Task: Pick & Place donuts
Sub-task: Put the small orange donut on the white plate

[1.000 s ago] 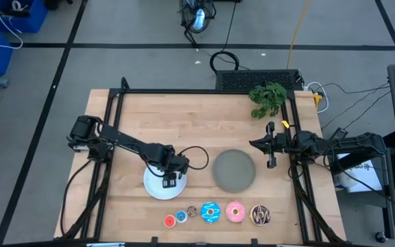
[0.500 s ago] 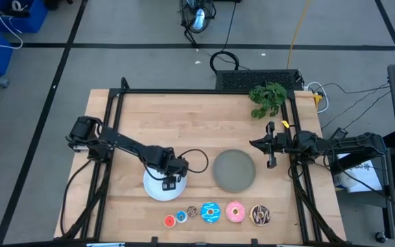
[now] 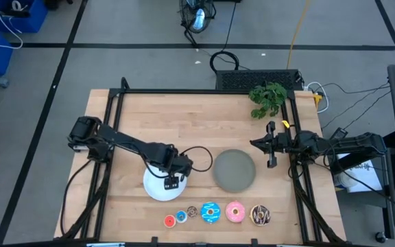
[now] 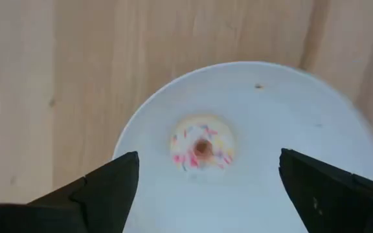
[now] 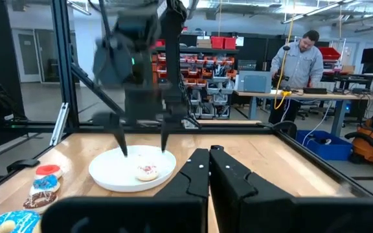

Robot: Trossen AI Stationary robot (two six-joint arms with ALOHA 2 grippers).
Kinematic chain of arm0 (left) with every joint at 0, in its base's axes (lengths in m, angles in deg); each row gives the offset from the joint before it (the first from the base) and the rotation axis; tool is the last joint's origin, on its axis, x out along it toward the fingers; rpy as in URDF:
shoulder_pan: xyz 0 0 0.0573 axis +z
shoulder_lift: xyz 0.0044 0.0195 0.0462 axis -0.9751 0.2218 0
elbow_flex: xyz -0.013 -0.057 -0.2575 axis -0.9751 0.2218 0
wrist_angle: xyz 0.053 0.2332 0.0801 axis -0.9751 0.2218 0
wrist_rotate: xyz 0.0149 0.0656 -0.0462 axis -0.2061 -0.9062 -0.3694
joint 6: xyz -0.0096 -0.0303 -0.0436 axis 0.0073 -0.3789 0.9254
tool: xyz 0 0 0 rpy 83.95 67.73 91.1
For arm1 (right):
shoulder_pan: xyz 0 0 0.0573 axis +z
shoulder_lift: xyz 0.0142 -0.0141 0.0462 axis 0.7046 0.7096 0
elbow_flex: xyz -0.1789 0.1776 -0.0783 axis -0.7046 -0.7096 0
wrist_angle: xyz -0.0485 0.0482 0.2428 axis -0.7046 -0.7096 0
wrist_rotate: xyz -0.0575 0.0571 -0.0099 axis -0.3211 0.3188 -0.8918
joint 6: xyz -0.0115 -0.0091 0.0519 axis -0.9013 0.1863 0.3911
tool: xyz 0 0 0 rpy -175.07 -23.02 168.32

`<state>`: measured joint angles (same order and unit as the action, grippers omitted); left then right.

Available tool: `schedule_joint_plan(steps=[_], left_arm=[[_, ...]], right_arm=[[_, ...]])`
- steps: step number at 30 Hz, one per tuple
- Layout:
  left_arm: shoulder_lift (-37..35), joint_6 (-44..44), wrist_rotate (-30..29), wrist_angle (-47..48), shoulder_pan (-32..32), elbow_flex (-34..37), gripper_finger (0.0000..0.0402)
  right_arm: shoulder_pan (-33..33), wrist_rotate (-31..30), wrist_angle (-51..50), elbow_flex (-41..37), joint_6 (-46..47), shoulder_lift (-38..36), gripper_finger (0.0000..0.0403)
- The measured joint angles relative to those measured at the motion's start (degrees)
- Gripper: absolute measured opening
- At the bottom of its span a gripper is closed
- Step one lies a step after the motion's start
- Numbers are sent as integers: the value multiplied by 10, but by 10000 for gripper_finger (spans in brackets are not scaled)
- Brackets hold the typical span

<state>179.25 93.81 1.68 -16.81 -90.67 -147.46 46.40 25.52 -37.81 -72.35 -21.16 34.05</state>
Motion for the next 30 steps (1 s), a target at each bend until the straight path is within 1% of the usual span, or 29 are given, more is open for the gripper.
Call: schedule_joint_plan(steps=[4,7,9,12,16,20,21,22,26,30], left_arm=[[0,44,27,85,-21,-80,356],[0,54,33,131,-50,-130,327],[0,64,24,156,-74,-157,297],[0,90,9,182,-104,-182,237],[-1,123,9,187,-132,-188,138],[-1,118,9,182,-151,-186,35],[-1,116,9,179,-155,-185,18],[-1,116,9,177,-159,-184,11],[-1,122,7,169,-173,-184,15],[-1,130,4,170,-175,-184,4]], right_arm=[[0,0,0,0,-3,0,0],[0,0,0,0,-3,0,0],[0,0,0,0,-3,0,0],[0,0,0,0,-5,0,0],[0,0,1,0,-5,0,0],[0,0,4,0,-5,0,0],[0,0,4,0,-5,0,0],[0,0,4,0,-5,0,0],[0,0,3,0,-3,0,0],[0,0,1,0,-3,0,0]])
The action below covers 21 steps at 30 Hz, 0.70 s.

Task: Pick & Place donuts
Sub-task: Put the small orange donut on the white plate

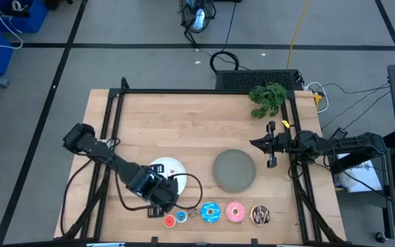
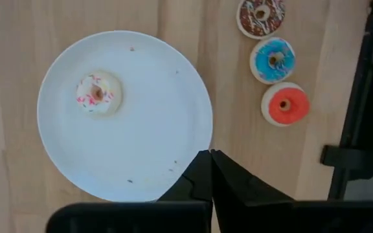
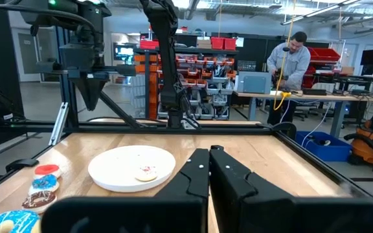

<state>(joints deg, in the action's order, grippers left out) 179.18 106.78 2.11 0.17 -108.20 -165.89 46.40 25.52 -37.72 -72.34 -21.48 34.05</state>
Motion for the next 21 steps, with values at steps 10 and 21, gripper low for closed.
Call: schedule_joint_plan(steps=[10,21], left_arm=[[0,16,-24,-3,0,0,21],[0,10,-70,-75,-39,1,22]], right_arm=[[0,0,-14,0,0,0,0],[0,0,-11,0,-6,0,0]])
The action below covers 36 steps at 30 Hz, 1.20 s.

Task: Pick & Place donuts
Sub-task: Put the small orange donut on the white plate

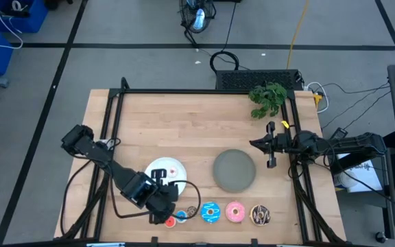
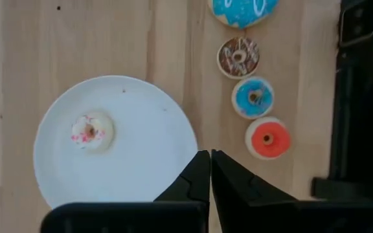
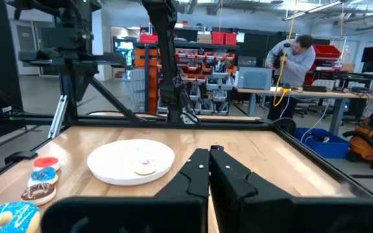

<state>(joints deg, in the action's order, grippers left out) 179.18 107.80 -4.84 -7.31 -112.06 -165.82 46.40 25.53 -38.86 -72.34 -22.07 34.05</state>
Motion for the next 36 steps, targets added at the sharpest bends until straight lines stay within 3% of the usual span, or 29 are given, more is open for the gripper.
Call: schedule_joint_plan(steps=[7,13,19,24,30,36], left_arm=[[0,86,-6,-10,-1,0,4],[7,103,6,-88,-5,0,7],[54,64,45,-162,-28,0,9],[92,98,56,-152,-33,0,24],[119,176,74,-149,-51,0,60],[120,197,48,-154,-74,0,140]], right_arm=[[0,3,45,0,2,0,0],[0,2,49,0,-7,0,0],[0,2,56,0,-30,0,0],[0,2,70,0,-40,0,0],[0,2,71,0,-39,-1,0],[0,2,71,0,-39,0,0]])
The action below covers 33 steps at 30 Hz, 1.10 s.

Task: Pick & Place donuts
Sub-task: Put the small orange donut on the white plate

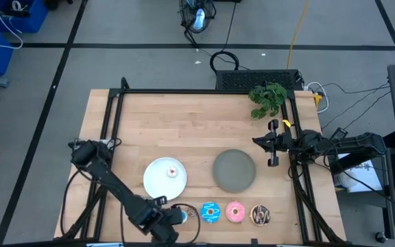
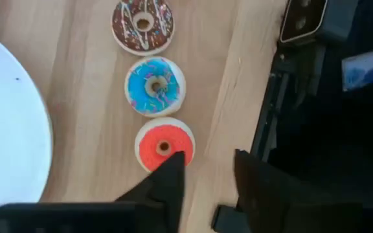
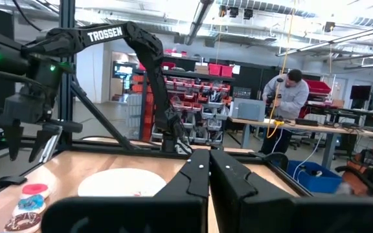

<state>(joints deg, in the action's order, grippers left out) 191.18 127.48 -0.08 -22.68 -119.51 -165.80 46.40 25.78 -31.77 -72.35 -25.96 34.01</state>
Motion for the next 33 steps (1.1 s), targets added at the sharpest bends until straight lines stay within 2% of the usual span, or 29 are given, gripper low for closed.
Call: schedule_joint_plan(steps=[8,12,17,27,33], left_arm=[[5,-3,-20,2,-12,0,281],[4,-20,-16,3,-7,0,323],[4,-22,-8,4,1,0,332],[29,-86,11,-2,12,0,301],[50,-88,10,21,12,0,308]], right_arm=[[0,0,4,0,19,0,0],[0,0,6,0,19,0,0],[0,0,5,0,19,0,0],[0,0,5,0,16,0,0],[0,0,6,0,15,0,0]])
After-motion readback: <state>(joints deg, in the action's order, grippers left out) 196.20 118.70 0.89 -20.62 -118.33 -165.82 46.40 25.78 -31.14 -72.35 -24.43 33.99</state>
